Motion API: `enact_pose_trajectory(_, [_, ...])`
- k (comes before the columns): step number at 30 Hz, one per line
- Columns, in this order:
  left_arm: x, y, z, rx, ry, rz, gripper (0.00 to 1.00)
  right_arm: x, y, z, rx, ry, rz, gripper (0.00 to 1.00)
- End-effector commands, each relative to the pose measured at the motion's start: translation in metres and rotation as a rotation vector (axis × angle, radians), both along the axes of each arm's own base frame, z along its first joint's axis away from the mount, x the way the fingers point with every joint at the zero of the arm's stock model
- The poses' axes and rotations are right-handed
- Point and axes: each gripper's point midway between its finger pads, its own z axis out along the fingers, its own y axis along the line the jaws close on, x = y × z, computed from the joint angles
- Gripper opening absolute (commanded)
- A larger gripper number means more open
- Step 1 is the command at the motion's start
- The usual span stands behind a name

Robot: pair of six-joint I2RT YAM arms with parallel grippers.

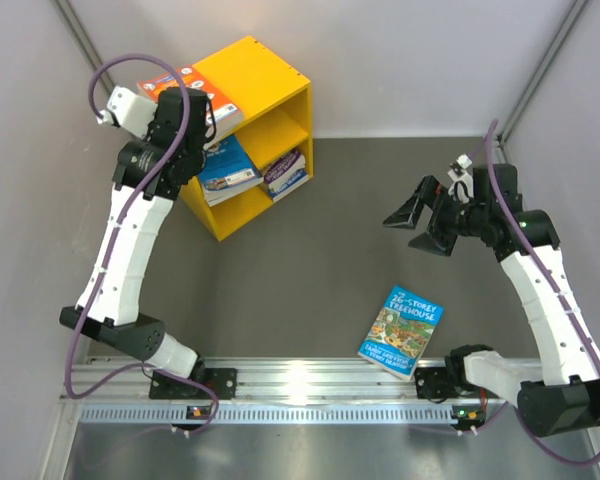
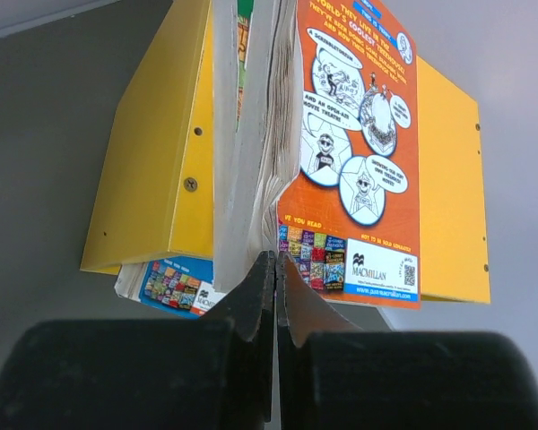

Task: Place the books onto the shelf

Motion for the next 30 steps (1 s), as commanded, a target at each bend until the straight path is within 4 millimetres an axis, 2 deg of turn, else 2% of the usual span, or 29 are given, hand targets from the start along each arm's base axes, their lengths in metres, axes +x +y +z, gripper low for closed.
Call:
enact_pose_trajectory(1, [-0.006, -0.006, -0.003, 0.004, 0.014, 0.030, 0.00, -0.002, -0.001, 0.007, -0.001, -0.050, 0.014, 1.00])
enact_pose_trajectory(4, [-0.013, -0.001, -0.001, 0.016, 0.015, 0.053, 0.02, -0.002, -0.002, 0.007, -0.004, -0.053, 0.016, 1.00])
enact_pose_trajectory(5, [-0.016, 0.003, 0.003, 0.017, 0.003, 0.062, 0.19, -0.002, -0.002, 0.007, -0.004, -0.052, 0.016, 1.00])
enact_pose_trajectory(7, [-0.019, 0.007, 0.010, 0.033, -0.019, 0.070, 0.38, -0.002, -0.002, 0.006, -0.008, -0.049, 0.018, 1.00])
enact_pose_trajectory(8, [-0.022, 0.010, 0.015, 0.037, -0.035, 0.070, 0.54, -0.002, -0.002, 0.005, -0.010, -0.049, 0.014, 1.00])
enact_pose_trajectory(11, [-0.029, 0.017, 0.028, 0.063, -0.064, 0.076, 0.75, -0.001, -0.003, 0.003, -0.015, -0.043, 0.014, 1.00])
enact_pose_trajectory(12, [-0.031, 0.019, 0.030, 0.080, -0.063, 0.076, 0.86, 0.000, -0.003, 0.004, -0.015, -0.046, 0.015, 0.99])
enact_pose_trajectory(13, [-0.032, 0.021, 0.036, 0.084, -0.080, 0.078, 0.90, 0.000, -0.003, 0.003, -0.017, -0.045, 0.014, 1.00])
enact_pose_trajectory(18, [-0.046, 0.028, 0.069, 0.140, -0.153, 0.043, 0.99, 0.004, -0.006, 0.001, -0.041, -0.040, 0.003, 1.00])
enact_pose_trajectory(19, [-0.045, 0.025, 0.073, 0.150, -0.164, 0.015, 0.99, 0.006, -0.010, -0.001, -0.066, -0.042, -0.006, 1.00])
enact_pose_trajectory(20, [-0.046, 0.017, 0.088, 0.137, -0.220, -0.048, 0.99, 0.006, -0.013, -0.003, -0.087, -0.025, -0.015, 1.00])
enact_pose_trajectory(23, [-0.049, 0.002, 0.102, 0.163, -0.262, -0.171, 0.99, 0.012, -0.024, -0.015, -0.158, 0.009, -0.039, 1.00])
enact_pose_trajectory(26, [-0.041, -0.034, 0.109, 0.132, -0.306, -0.346, 0.99, 0.015, -0.034, -0.033, -0.220, 0.058, -0.060, 1.00])
enact_pose_trajectory(28, [-0.037, -0.070, 0.108, 0.124, -0.316, -0.474, 0.99, 0.016, -0.048, -0.048, -0.296, 0.105, -0.111, 1.00])
enact_pose_trajectory(30, [-0.026, -0.105, 0.092, 0.155, -0.281, -0.557, 0.98, 0.012, -0.062, -0.063, -0.371, 0.172, -0.159, 1.00])
